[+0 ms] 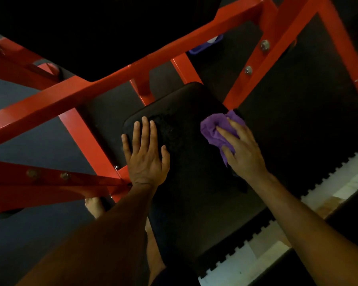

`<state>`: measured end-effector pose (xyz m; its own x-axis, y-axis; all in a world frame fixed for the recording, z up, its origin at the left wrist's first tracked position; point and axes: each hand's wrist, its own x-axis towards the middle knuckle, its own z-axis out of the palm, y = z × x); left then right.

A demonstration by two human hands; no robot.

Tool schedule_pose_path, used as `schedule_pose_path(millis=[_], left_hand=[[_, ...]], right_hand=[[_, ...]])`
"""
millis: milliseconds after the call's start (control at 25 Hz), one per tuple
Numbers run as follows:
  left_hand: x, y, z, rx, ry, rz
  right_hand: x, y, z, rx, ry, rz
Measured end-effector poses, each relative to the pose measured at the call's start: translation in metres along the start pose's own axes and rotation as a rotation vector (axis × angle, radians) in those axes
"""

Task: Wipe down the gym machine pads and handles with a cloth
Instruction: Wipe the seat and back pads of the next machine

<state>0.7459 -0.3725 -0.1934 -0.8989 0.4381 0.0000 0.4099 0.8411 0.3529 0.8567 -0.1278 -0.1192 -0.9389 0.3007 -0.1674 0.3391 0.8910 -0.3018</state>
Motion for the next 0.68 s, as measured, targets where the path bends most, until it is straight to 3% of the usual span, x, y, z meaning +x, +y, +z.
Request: schedule_pose_path(millis=[320,480,680], left_hand=[[0.000,-0.002,0.000,-0.010,0.015,0.005],[0.000,-0.003,0.000,0.003,0.031,0.018],[0.004,0.001,-0.010,-0.037,-0.018,0.029]], right_hand=[[0.164,-0.048,0.020,-0.001,0.025,-0.117],[0.123,-0.032,0.009,0.048,0.032,-0.003],[0.043,-0.034,-0.011,0.077,-0.026,-0.001]])
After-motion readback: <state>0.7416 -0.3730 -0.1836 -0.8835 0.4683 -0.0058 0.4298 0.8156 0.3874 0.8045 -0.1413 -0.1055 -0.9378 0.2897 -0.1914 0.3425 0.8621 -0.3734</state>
